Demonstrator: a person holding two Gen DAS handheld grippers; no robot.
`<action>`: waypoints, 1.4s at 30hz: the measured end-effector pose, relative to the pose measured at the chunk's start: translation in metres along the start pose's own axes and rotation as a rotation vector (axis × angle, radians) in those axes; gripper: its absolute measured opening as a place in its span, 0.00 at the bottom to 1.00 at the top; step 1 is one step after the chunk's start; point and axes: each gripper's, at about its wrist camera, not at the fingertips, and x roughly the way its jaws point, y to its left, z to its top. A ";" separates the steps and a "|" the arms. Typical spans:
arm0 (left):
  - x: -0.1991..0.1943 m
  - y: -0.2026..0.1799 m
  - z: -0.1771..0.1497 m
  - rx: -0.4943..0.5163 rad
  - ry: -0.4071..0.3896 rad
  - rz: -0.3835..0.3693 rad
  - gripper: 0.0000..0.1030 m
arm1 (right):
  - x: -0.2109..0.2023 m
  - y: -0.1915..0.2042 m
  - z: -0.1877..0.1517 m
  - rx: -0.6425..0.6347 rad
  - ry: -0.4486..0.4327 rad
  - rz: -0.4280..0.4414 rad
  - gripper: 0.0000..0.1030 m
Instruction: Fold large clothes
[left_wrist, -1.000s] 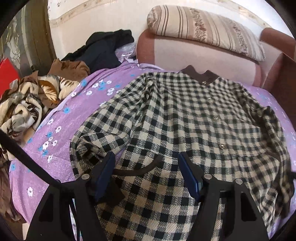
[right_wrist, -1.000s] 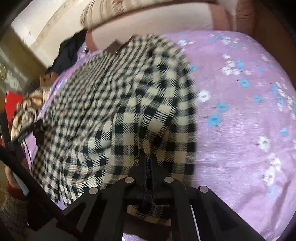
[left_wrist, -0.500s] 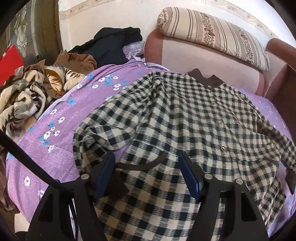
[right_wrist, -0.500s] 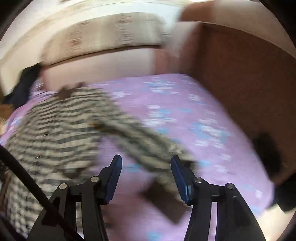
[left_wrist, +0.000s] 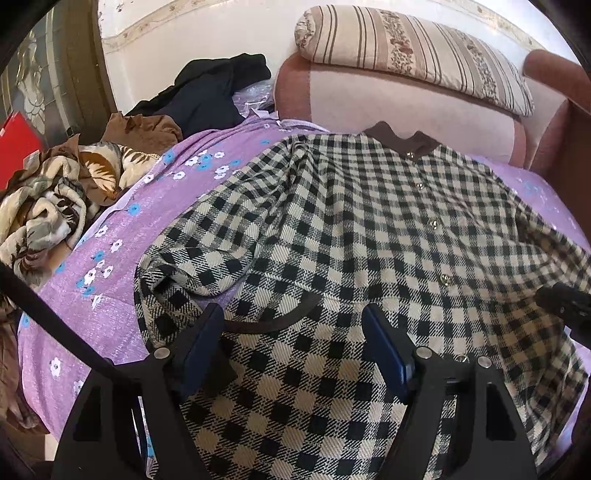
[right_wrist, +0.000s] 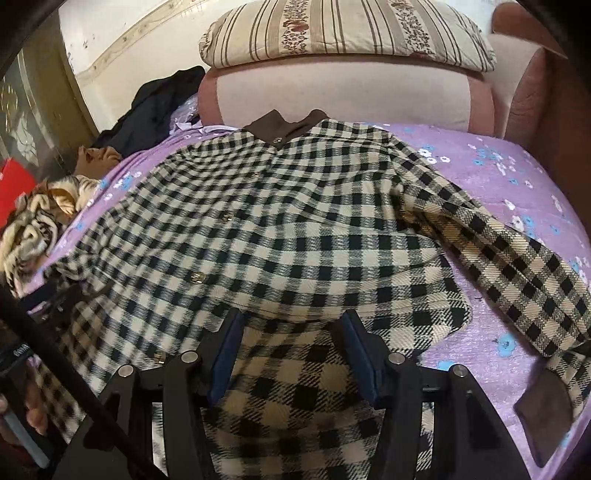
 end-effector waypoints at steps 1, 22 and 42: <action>0.001 -0.001 0.000 0.006 0.004 0.002 0.74 | 0.004 -0.002 0.001 0.005 0.000 -0.010 0.58; 0.009 -0.006 -0.003 0.012 0.053 -0.022 0.74 | 0.009 -0.007 -0.011 -0.018 0.001 -0.063 0.62; -0.004 0.035 0.011 -0.101 -0.011 0.034 0.74 | 0.010 -0.002 -0.013 -0.061 -0.013 -0.080 0.66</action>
